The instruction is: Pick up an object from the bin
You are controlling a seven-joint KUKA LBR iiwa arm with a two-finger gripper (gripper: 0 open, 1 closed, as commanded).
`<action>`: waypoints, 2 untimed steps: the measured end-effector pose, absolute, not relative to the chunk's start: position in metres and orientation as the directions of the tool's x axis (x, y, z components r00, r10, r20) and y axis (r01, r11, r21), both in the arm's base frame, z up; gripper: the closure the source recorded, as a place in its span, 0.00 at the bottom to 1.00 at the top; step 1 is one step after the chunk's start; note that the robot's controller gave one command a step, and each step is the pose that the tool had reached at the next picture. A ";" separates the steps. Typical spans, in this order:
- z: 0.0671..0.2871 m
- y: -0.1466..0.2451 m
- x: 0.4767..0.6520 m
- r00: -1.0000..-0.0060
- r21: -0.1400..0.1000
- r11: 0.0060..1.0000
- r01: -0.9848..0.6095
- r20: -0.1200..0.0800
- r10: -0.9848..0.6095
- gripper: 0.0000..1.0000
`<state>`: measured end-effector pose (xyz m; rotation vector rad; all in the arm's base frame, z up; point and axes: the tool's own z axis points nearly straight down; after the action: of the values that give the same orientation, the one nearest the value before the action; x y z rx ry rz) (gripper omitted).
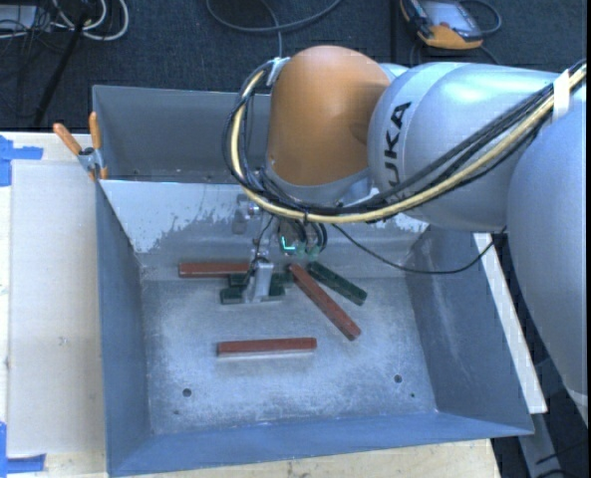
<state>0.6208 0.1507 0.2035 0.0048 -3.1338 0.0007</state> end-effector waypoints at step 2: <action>0.125 0.116 0.578 -1.000 0.001 1.000 0.022 -0.001 0.022 0.00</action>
Offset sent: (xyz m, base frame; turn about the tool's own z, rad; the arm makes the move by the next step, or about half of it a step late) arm -0.0717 -0.0582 -0.1335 0.0400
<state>0.5781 0.1162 0.1251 -0.0345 -3.1422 -0.0012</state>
